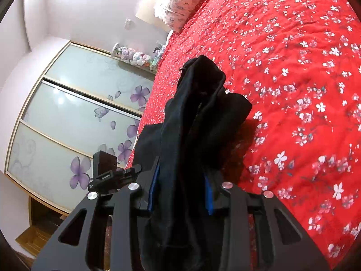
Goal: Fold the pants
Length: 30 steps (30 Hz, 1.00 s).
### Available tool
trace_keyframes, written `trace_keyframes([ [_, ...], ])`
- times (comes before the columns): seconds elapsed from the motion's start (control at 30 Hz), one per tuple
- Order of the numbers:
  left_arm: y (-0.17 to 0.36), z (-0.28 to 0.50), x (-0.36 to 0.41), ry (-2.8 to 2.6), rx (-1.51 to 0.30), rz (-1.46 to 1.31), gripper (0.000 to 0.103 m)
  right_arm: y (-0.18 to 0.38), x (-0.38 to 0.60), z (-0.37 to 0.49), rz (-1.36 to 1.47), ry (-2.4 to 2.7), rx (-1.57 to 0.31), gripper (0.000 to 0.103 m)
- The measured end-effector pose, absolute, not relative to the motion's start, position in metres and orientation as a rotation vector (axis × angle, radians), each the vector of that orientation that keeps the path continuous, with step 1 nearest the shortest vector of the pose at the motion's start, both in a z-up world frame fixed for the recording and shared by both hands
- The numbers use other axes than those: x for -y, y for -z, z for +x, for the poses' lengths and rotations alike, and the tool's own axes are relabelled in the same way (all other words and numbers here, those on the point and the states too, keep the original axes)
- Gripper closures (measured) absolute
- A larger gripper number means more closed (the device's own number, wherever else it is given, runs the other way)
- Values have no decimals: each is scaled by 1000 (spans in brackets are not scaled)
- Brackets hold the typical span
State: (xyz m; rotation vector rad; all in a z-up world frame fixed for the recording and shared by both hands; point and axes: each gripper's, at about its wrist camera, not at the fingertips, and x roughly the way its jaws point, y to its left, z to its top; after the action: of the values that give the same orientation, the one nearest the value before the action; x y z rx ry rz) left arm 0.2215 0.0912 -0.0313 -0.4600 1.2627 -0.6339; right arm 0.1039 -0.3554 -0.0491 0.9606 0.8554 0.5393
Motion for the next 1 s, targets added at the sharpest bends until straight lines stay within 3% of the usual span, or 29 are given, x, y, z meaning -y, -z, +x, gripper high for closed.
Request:
trace_keyframes([
  [0.17,31,222,-90,612,-1249,-444,61,51,355,102,959,-529,-855,69],
  [0.3,28,217,-89,594,-1234,-435,73,45,351,100,906,-512,-837,69],
  [0.5,15,210,-83,580,-1179,-386,84,40,347,99,897,-502,-817,70],
  [1.0,-29,214,-69,591,-1053,-347,87,27,354,119,960,-525,-721,70],
])
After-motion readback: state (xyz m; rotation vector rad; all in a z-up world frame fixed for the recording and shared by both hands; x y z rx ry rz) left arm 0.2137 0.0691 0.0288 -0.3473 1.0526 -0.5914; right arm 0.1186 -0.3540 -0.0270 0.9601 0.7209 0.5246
